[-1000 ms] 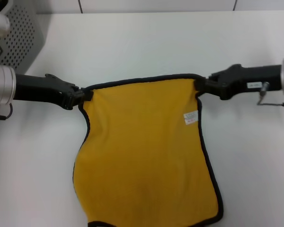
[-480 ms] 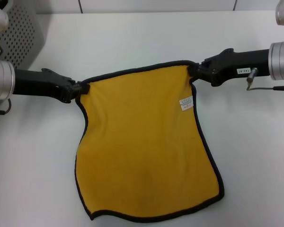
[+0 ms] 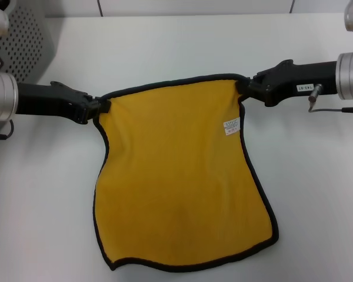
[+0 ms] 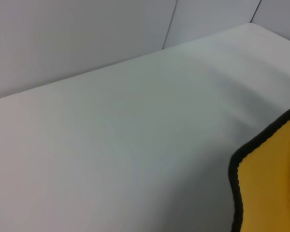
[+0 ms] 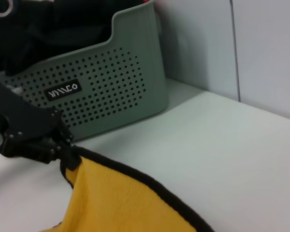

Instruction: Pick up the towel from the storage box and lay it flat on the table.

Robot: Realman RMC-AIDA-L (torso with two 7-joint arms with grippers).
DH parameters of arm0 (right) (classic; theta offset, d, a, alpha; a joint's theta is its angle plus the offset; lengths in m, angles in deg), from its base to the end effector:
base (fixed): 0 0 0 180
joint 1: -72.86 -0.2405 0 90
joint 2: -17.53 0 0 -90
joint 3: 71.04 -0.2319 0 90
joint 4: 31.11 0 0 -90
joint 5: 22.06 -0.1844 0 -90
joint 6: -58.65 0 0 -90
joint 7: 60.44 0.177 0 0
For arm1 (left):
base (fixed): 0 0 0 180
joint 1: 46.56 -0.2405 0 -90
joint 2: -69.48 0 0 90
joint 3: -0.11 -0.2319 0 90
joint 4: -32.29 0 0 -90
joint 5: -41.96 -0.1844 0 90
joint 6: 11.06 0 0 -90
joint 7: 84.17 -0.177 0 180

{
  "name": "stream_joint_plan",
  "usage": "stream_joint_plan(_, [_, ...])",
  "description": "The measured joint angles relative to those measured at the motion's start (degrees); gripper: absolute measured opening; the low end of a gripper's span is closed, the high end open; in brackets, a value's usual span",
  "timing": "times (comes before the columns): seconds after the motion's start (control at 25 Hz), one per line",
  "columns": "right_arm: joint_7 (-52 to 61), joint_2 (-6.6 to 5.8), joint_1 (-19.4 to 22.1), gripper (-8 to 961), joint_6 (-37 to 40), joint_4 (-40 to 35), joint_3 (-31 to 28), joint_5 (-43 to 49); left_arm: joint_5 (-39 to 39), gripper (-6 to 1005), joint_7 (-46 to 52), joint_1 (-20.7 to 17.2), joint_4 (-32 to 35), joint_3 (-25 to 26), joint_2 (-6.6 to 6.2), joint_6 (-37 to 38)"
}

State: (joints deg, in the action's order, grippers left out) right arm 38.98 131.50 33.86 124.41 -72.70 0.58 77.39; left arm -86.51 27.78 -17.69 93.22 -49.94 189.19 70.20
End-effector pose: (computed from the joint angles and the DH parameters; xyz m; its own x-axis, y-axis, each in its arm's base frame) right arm 0.1594 0.3778 -0.0336 0.8479 -0.3720 -0.3777 -0.4731 -0.8525 -0.2224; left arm -0.2267 0.3408 0.0098 0.7754 0.5696 0.2728 0.6313 -0.7109 -0.3101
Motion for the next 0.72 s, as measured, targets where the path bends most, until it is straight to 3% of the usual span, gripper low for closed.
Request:
stream_joint_plan(0.2, [0.5, 0.47, 2.3, 48, 0.3, -2.5, -2.0, -0.6, 0.4, 56, 0.7, 0.0, 0.3, 0.2, 0.0, -0.2])
stream_joint_plan(0.56, [1.6, 0.69, 8.4, 211, 0.8, -10.7, -2.7, -0.7, 4.8, 303, 0.1, -0.7, 0.4, 0.3, -0.81, 0.6])
stream_joint_plan(0.72, [-0.2, 1.07, 12.6, 438, 5.8, -16.3, -5.3, -1.7, 13.8, 393, -5.0, -2.6, 0.4, 0.3, -1.62, 6.1])
